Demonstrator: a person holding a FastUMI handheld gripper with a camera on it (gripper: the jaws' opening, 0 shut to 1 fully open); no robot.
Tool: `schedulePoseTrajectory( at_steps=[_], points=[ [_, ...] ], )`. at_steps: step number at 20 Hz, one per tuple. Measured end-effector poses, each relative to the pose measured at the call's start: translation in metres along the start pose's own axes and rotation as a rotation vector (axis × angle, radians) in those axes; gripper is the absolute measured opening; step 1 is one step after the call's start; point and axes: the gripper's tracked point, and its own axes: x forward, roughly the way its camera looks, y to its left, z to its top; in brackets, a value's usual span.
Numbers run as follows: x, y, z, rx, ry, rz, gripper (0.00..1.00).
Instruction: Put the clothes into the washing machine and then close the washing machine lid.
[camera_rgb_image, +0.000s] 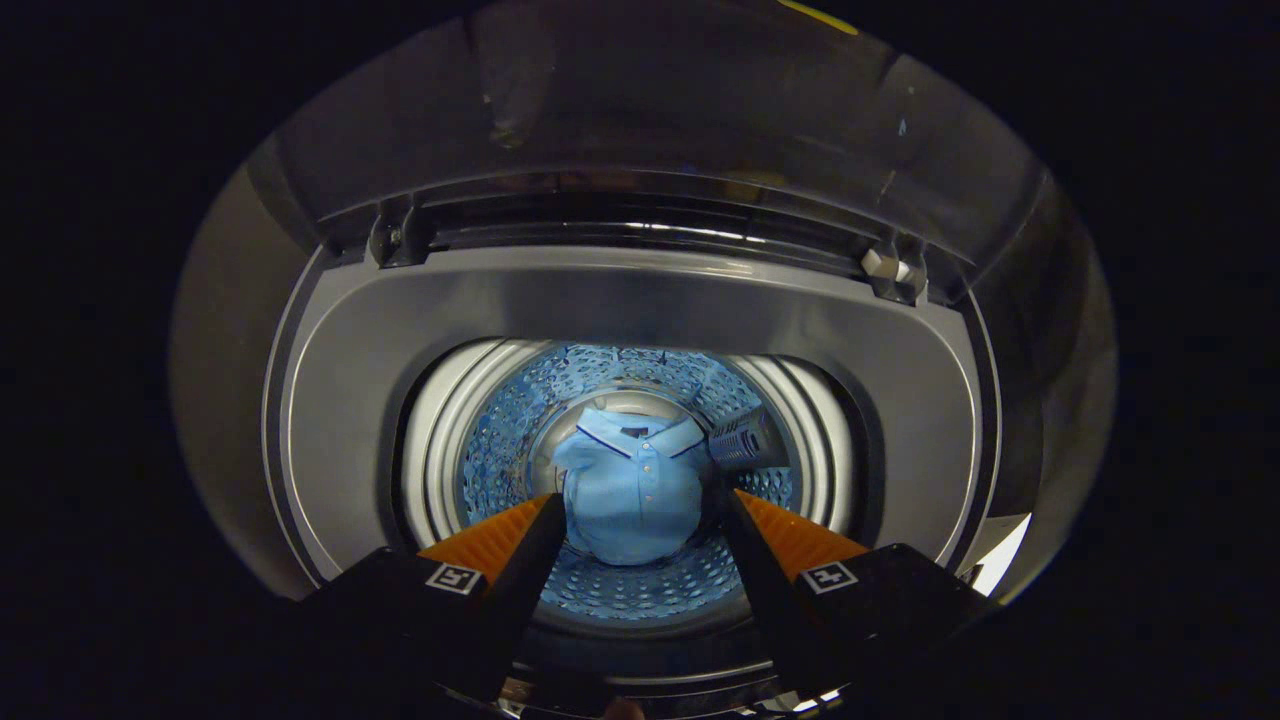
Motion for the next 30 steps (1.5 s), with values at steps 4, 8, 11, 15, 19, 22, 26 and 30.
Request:
schedulePoseTrajectory(
  at_steps=[4, 8, 11, 15, 19, 22, 26, 30],
  points=[
    [-0.005, -0.003, -0.003, -0.015, 0.001, -0.013, 0.99],
    [-0.016, -0.002, 0.006, 0.012, -0.046, -0.003, 0.99],
    [-0.021, -0.002, 0.006, -0.009, -0.067, -0.011, 0.99],
    [-0.039, 0.003, 0.012, -0.009, -0.112, -0.002, 0.99],
    [-0.052, 0.007, 0.026, -0.011, -0.192, 0.008, 0.99],
    [-0.066, 0.01, 0.041, -0.041, -0.26, 0.006, 0.99],
    [-0.088, 0.015, 0.066, -0.058, -0.358, 0.013, 0.99],
    [-0.11, 0.02, 0.092, -0.046, -0.438, 0.032, 0.99]
  ],
)
